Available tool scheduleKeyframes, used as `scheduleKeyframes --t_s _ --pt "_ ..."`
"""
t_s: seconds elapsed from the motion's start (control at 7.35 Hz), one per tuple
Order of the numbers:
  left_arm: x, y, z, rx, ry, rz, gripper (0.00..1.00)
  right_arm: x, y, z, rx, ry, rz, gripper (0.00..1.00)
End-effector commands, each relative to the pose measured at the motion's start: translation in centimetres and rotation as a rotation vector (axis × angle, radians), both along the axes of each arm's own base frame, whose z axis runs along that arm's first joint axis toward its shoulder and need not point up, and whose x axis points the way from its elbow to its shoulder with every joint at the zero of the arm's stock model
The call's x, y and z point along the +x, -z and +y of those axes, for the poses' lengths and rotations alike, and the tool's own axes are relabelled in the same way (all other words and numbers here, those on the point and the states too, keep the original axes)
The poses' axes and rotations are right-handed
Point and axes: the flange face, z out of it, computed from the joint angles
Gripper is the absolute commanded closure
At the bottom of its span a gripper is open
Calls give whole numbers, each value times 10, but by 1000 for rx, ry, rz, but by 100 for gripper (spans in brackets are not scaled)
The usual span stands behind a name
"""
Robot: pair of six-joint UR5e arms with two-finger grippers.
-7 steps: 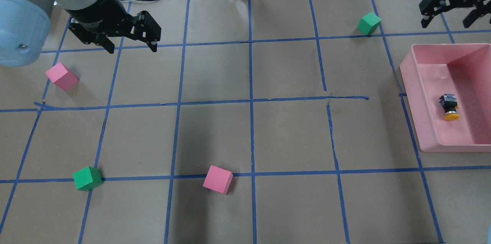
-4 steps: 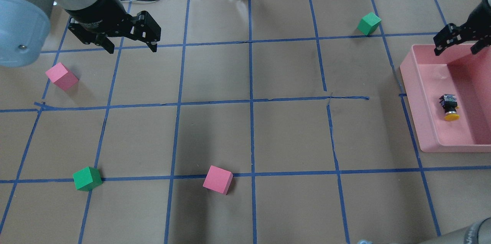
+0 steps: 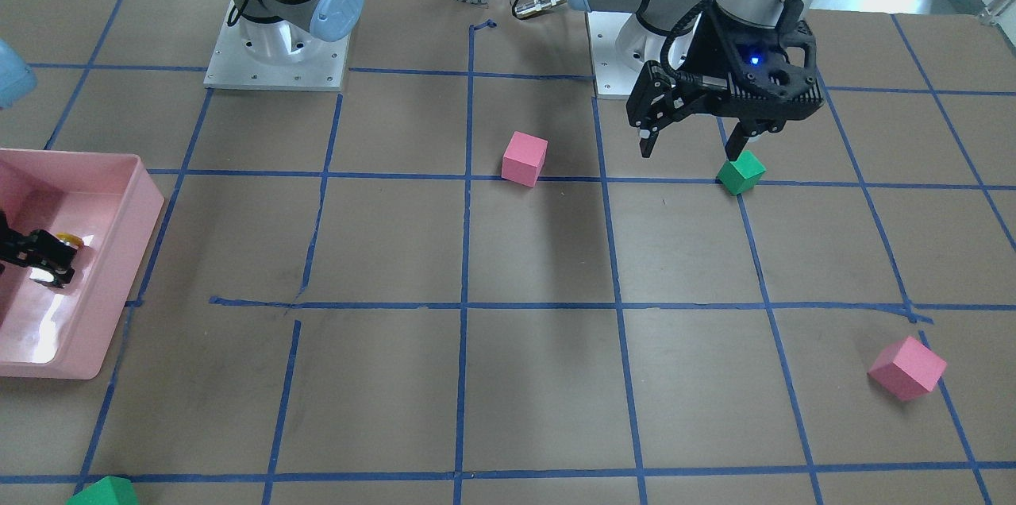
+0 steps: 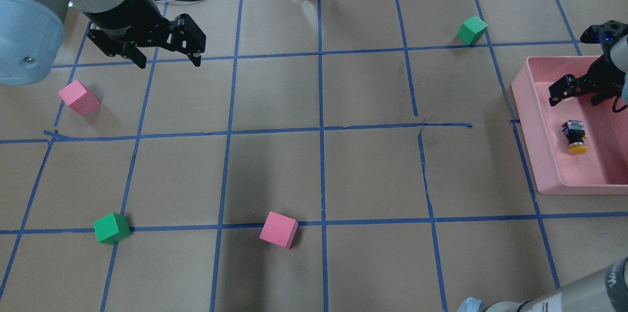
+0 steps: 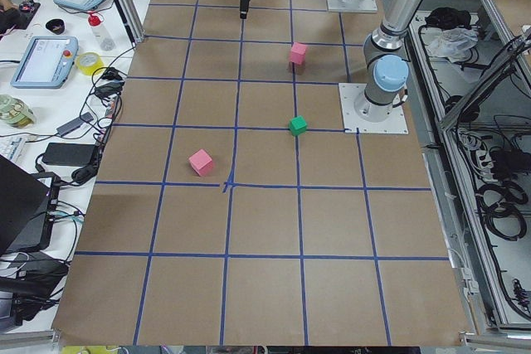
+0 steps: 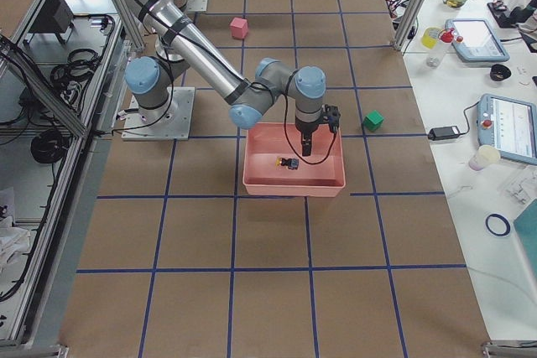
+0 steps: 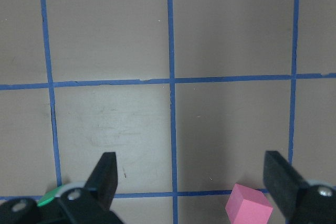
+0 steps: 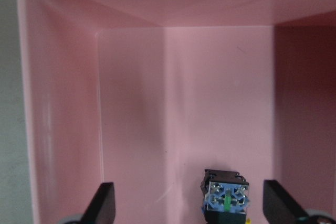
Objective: Align button upright
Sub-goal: 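Move the right gripper over the pink bin toward the black button switch, then lower the right gripper into the bin around the button switch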
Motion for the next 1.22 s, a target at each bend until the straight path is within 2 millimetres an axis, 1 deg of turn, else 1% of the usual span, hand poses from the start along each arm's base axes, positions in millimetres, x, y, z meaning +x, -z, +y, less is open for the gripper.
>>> scheduleKeyframes --t_s 0.0,0.41,0.54,0.68,0.95,1.09 --pt "0 0 0 0 0 0 0 -4 13 4 1 8 13 1" --pt "0 0 0 0 0 0 0 -12 15 4 1 28 13 1" --pt "0 0 0 0 0 0 0 -16 21 -1 9 29 13 1" --pt "0 0 0 0 0 0 0 -19 22 -5 -1 27 18 1" --pt "0 0 0 0 0 0 0 -29 24 -4 -4 36 22 1" --pt "0 0 0 0 0 0 0 -29 29 -3 5 36 16 1"
